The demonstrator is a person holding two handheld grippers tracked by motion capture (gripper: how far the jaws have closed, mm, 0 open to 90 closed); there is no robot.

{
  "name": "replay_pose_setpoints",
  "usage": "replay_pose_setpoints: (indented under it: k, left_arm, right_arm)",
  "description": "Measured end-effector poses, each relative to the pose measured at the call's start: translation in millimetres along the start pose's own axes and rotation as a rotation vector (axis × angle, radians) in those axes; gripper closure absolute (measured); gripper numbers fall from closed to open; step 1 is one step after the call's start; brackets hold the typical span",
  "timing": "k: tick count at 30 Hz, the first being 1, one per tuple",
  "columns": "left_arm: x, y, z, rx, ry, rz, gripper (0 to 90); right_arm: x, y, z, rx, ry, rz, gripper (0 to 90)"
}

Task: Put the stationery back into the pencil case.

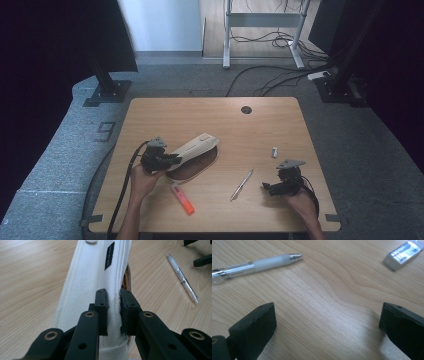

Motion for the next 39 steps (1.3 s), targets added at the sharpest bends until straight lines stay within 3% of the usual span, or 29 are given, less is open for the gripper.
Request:
replay_pose_setpoints:
  k: [7, 16, 23, 32, 39]
  left_arm:
    - [0.5, -0.1, -0.7, -0.005, 0.0, 0.001, 77.5]
    - [1.4, 0.1, -1.3, -0.011, 0.001, 0.001, 77.4]
    - [1.8, 0.1, -1.7, -0.017, -0.003, 0.001, 77.2]
    - [1.7, 0.4, -2.5, -0.02, -0.008, -0.003, 77.1]
    - [1.2, 0.3, -3.1, -0.018, -0.017, -0.002, 77.0]
  right_arm:
    - [7.4, 7.6, -6.8, -0.021, 0.006, -0.035, 2.9]
    - [12.1, 26.6, -20.8, -0.038, -0.037, -0.106, 12.9]
    - [8.7, 37.2, -35.0, -0.059, -0.067, -0.115, 16.6]
    - [-2.8, 49.2, -52.0, -0.032, -0.087, -0.066, 25.2]
    - [-14.1, 56.4, -64.8, -0.035, -0.061, -0.049, 26.6]
Point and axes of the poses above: each handheld gripper's, and its own axes: x roughly backward along the jaws, y roughly out of its top, z roughly to its left, the point moved 5 cm from there along -x, roughly forward along the jaws, and after that the axes turned 9 degrees about -x, right-handed, at the moved point
